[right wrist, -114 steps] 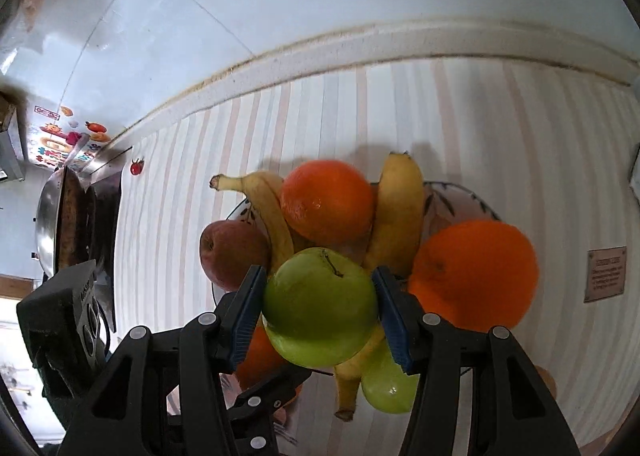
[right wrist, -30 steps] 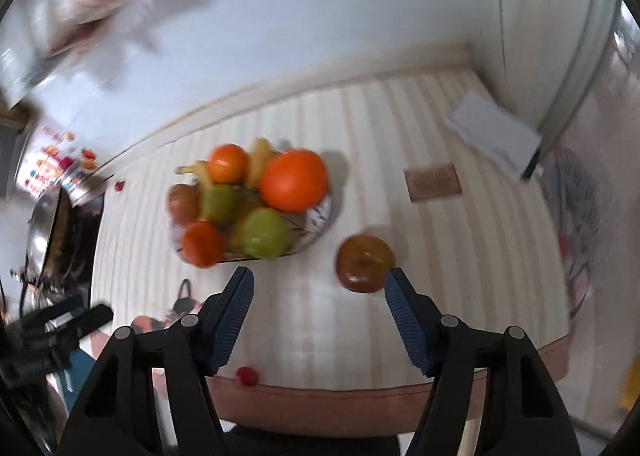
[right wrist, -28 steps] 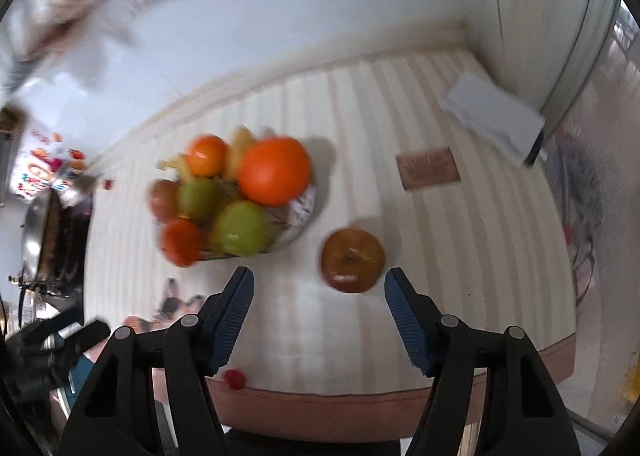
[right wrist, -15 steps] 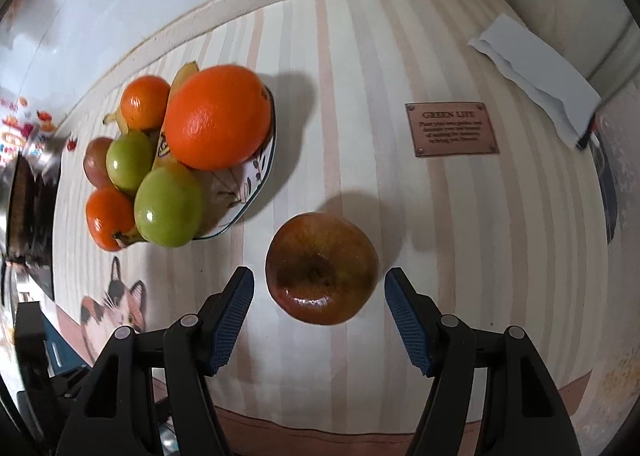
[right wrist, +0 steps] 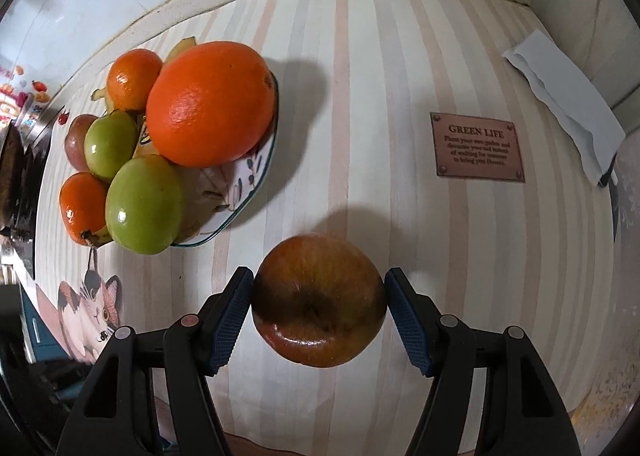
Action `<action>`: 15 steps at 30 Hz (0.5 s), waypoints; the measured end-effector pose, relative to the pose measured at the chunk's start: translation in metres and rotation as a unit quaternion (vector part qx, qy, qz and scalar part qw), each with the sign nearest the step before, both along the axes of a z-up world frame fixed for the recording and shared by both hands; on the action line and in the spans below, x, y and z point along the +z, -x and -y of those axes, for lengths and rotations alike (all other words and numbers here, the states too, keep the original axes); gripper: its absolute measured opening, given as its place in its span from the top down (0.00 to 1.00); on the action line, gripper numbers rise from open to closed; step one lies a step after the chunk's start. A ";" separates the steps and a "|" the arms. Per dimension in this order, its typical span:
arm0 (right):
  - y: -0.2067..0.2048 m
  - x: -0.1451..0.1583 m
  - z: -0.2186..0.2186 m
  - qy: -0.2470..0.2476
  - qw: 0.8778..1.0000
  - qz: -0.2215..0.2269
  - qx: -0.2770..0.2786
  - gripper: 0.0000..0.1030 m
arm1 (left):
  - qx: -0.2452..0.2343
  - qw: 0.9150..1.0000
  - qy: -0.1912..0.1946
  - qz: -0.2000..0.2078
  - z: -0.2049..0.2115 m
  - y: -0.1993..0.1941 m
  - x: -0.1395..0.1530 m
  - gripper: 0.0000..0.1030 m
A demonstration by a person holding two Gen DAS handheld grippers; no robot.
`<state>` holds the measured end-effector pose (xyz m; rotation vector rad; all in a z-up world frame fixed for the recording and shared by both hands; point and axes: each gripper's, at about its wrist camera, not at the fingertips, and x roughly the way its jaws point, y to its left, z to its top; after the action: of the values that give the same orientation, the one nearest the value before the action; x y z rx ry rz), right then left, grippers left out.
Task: Organize fruits
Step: 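Grasp the red cherry tomato with the left gripper while the right grasps the brown apple, then carry the cherry tomato and brown apple to the plate with both grippers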
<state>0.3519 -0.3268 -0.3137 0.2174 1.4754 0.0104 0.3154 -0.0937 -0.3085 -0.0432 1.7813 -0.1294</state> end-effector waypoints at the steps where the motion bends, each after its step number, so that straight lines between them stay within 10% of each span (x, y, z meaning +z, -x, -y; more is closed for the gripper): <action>1: 0.002 0.000 -0.002 -0.006 1.000 -0.003 0.003 0.32 | 0.009 1.000 0.000 0.002 -0.005 -0.004 0.001 0.73; 15: 0.045 -0.005 -0.065 -0.036 0.997 -0.027 0.058 0.32 | 0.087 0.996 0.026 -0.007 -0.064 -0.029 0.008 0.73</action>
<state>0.3073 -0.2615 -0.3186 0.1915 1.5417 0.1539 0.3442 -0.0300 -0.3001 -0.2369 1.7790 -0.0496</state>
